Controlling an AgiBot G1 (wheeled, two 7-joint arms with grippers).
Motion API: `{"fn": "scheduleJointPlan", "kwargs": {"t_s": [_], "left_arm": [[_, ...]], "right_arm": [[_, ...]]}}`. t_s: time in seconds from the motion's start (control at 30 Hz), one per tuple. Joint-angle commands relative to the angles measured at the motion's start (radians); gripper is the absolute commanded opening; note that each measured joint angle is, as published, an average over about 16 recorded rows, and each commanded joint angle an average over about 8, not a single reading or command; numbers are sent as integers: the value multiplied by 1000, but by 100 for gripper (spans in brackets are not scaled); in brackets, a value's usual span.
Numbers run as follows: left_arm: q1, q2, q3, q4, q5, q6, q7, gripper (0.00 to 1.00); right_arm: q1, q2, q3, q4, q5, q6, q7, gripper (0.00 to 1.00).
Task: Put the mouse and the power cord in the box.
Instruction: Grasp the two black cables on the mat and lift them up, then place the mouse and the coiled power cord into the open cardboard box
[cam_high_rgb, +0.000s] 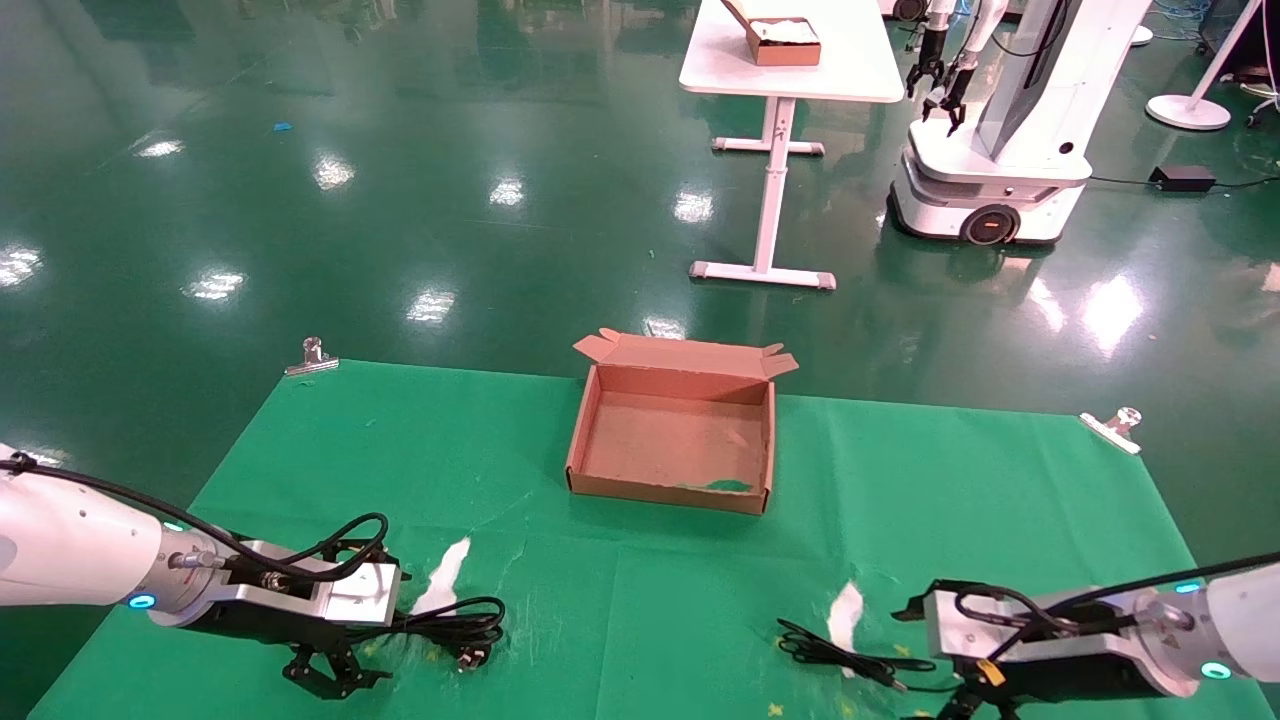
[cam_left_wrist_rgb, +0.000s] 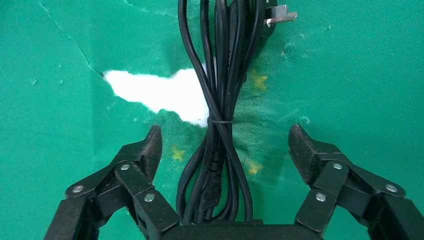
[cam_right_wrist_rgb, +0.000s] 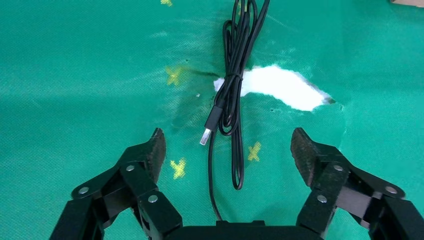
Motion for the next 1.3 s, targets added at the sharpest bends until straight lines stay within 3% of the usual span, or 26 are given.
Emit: {"fn": "scheduleJointPlan", "kwargs": {"t_s": [0.03,1.3], "left_arm": [[0,0,0,-1,0,0,0,0],[-8,-12,-13,9,-19,21,-28,0]], "right_arm": [[-1,0,1,2,1,-1,0,0],[8,13,14,8,20,-1,7,0]]}}
